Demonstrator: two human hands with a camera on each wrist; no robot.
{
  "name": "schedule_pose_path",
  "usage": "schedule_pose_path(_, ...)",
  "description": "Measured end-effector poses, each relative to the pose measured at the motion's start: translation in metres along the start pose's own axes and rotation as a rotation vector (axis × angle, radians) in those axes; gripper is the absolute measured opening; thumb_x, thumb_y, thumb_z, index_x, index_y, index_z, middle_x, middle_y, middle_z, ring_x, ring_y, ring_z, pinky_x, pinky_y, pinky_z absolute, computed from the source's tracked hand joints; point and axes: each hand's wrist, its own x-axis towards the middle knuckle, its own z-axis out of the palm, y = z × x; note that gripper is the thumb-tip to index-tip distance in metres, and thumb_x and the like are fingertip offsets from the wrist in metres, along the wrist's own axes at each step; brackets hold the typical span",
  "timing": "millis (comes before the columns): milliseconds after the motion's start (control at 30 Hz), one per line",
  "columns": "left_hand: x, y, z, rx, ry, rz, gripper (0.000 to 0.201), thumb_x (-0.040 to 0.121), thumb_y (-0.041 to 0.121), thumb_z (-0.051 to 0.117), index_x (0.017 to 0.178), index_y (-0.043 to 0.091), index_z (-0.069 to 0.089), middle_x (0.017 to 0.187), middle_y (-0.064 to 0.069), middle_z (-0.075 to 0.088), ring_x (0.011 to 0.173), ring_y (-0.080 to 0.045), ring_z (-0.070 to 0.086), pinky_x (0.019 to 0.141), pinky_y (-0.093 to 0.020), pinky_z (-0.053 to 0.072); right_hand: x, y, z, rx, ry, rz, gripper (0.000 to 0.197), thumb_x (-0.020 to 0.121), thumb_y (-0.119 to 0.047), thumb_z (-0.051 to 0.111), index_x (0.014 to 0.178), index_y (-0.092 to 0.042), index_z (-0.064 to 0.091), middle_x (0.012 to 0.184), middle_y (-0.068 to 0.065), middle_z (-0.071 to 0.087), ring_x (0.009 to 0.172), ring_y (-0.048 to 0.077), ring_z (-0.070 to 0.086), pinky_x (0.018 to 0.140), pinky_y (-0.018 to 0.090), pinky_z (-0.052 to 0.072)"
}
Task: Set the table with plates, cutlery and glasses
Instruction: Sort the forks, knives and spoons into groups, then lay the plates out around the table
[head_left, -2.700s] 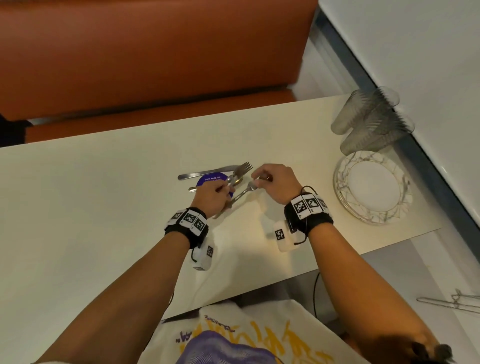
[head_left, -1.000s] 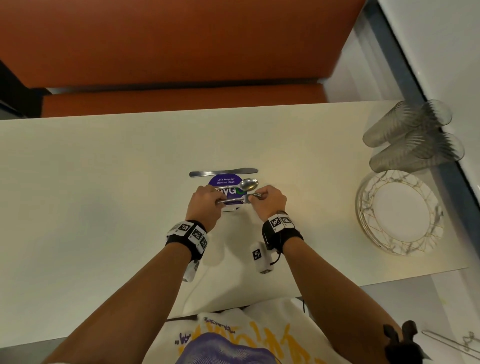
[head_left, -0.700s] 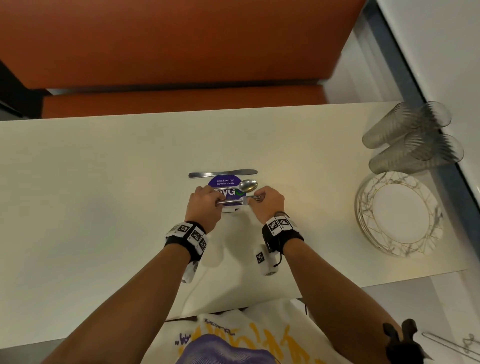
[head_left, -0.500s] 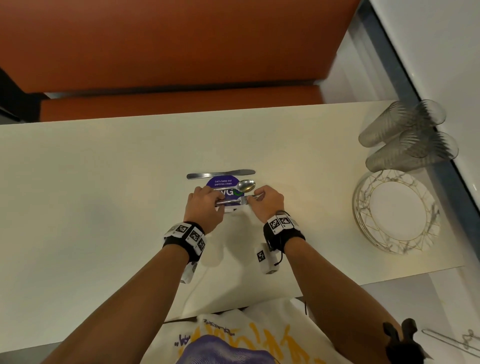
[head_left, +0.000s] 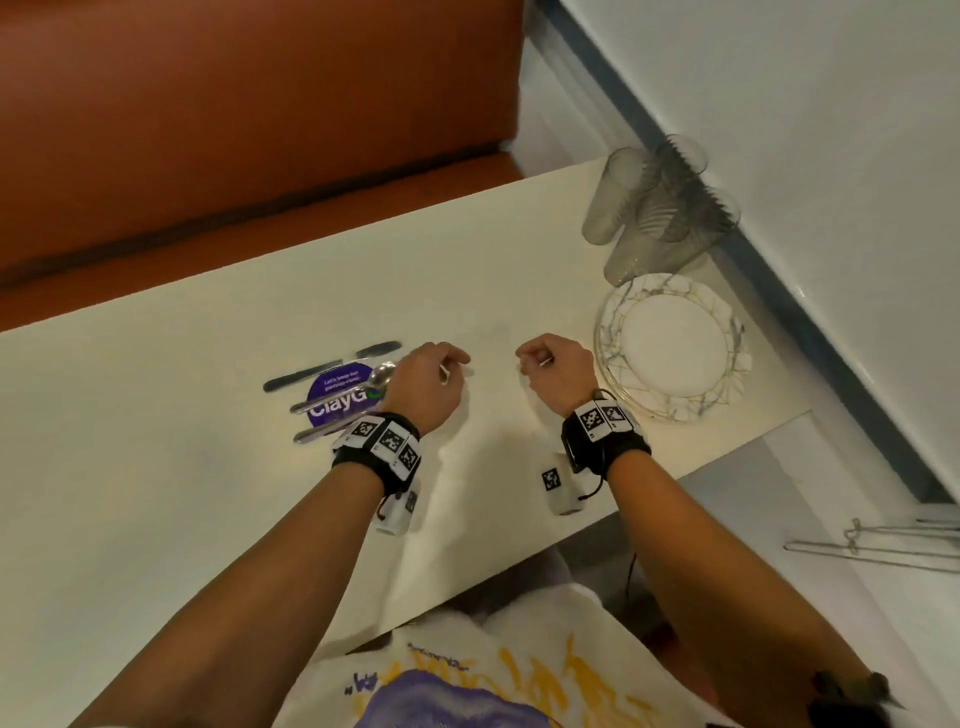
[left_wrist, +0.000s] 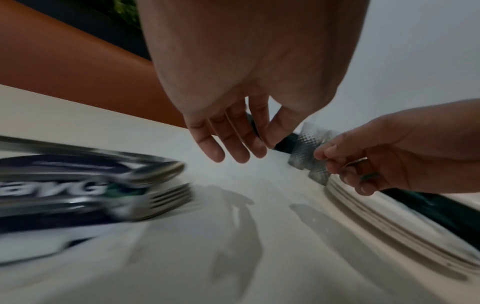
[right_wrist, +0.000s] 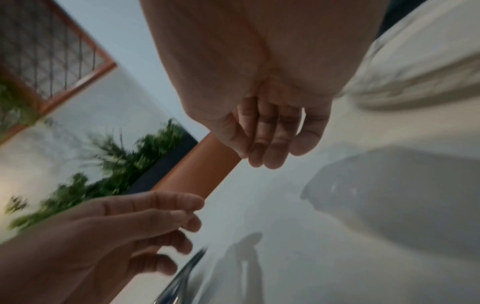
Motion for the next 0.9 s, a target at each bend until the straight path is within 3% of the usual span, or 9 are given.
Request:
schedule_pose_path(100, 0.026, 0.046, 0.029, -0.079, -0.063, -0.026, 0.021, 0.099, 0.015, 0.058, 0.11, 0.021, 0.075, 0.103, 0.007, 0.071, 0.079, -0.003, 0.062, 0.073, -0.017, 0.048, 0.019, 0.029, -0.053, 0.042, 0.113, 0.038, 0.013, 0.087, -0.014, 0.064, 0.09, -0.019, 0.075, 0.076, -0.006, 0.071, 0.073, 0.017, 0.069, 0.073, 0.033, 0.058)
schedule_pose_path(233, 0.061, 0.102, 0.077, -0.113, -0.139, -0.046, 0.021, 0.099, 0.014, 0.059, 0.115, 0.016, 0.073, 0.111, -0.001, 0.067, 0.081, -0.008, 0.062, 0.069, -0.003, 0.042, 0.041, 0.076, -0.127, -0.031, 0.224, 0.094, 0.015, 0.087, -0.012, 0.062, 0.093, -0.016, 0.075, 0.085, -0.009, 0.069, 0.078, 0.009, 0.062, 0.069, 0.011, 0.045)
schedule_pose_path(267, 0.07, 0.113, 0.089, -0.103, -0.149, -0.061, 0.022, 0.099, 0.015, 0.061, 0.118, 0.015, 0.071, 0.115, -0.005, 0.066, 0.085, -0.013, 0.063, 0.076, -0.008, 0.045, 0.048, 0.088, -0.142, -0.042, 0.25, 0.112, 0.017, 0.087, -0.011, 0.06, 0.094, -0.016, 0.074, 0.089, -0.008, 0.069, 0.081, 0.01, 0.061, 0.071, 0.011, 0.046)
schedule_pose_path(333, 0.086, 0.133, 0.113, -0.08, -0.173, -0.121, 0.03, 0.098, 0.019, 0.064, 0.128, 0.013, 0.065, 0.124, -0.012, 0.062, 0.098, -0.021, 0.064, 0.091, -0.024, 0.049, 0.064, 0.114, -0.167, -0.088, 0.303, 0.143, 0.018, 0.084, -0.012, 0.059, 0.095, -0.018, 0.072, 0.097, -0.001, 0.07, 0.091, 0.018, 0.063, 0.084, 0.025, 0.051)
schedule_pose_path(400, 0.098, 0.148, 0.134, -0.077, -0.216, -0.218, 0.046, 0.099, 0.026, 0.066, 0.141, 0.011, 0.055, 0.136, -0.016, 0.055, 0.113, -0.027, 0.062, 0.095, -0.026, 0.045, 0.079, 0.14, -0.185, -0.217, 0.299, 0.162, 0.024, 0.079, -0.021, 0.061, 0.101, -0.022, 0.069, 0.103, 0.003, 0.067, 0.099, 0.027, 0.06, 0.092, 0.037, 0.047)
schedule_pose_path(500, 0.11, 0.162, 0.161, -0.075, -0.282, -0.337, 0.066, 0.098, 0.04, 0.066, 0.152, 0.009, 0.042, 0.149, -0.018, 0.046, 0.128, -0.032, 0.056, 0.1, -0.031, 0.042, 0.099, 0.171, -0.202, -0.394, 0.249, 0.193, 0.046, 0.071, -0.035, 0.063, 0.116, -0.028, 0.062, 0.117, 0.007, 0.062, 0.112, 0.033, 0.052, 0.096, 0.041, 0.039)
schedule_pose_path(600, 0.117, 0.172, 0.179, -0.069, -0.275, -0.406, 0.079, 0.095, 0.041, 0.071, 0.155, 0.005, 0.035, 0.152, -0.02, 0.041, 0.137, -0.035, 0.049, 0.111, -0.039, 0.04, 0.107, 0.183, -0.214, -0.435, 0.156, 0.221, 0.059, 0.075, -0.04, 0.066, 0.131, -0.033, 0.052, 0.132, 0.007, 0.053, 0.125, 0.033, 0.042, 0.102, 0.043, 0.036)
schedule_pose_path(700, 0.122, 0.175, 0.19, -0.059, -0.26, -0.472, 0.082, 0.093, 0.034, 0.075, 0.154, 0.001, 0.031, 0.152, -0.023, 0.043, 0.139, -0.037, 0.046, 0.112, -0.041, 0.04, 0.112, 0.193, -0.219, -0.405, 0.044, 0.274, 0.065, 0.081, -0.039, 0.069, 0.141, -0.031, 0.044, 0.14, 0.012, 0.044, 0.131, 0.035, 0.036, 0.106, 0.047, 0.037)
schedule_pose_path(900, 0.122, 0.176, 0.201, -0.097, -0.248, -0.544, 0.07, 0.096, 0.021, 0.069, 0.152, 0.002, 0.031, 0.142, -0.022, 0.056, 0.127, -0.039, 0.057, 0.098, -0.04, 0.05, 0.118, 0.2, -0.224, -0.292, -0.012, 0.311, 0.067, 0.085, -0.032, 0.069, 0.145, -0.026, 0.038, 0.138, 0.015, 0.045, 0.13, 0.036, 0.039, 0.105, 0.046, 0.04)
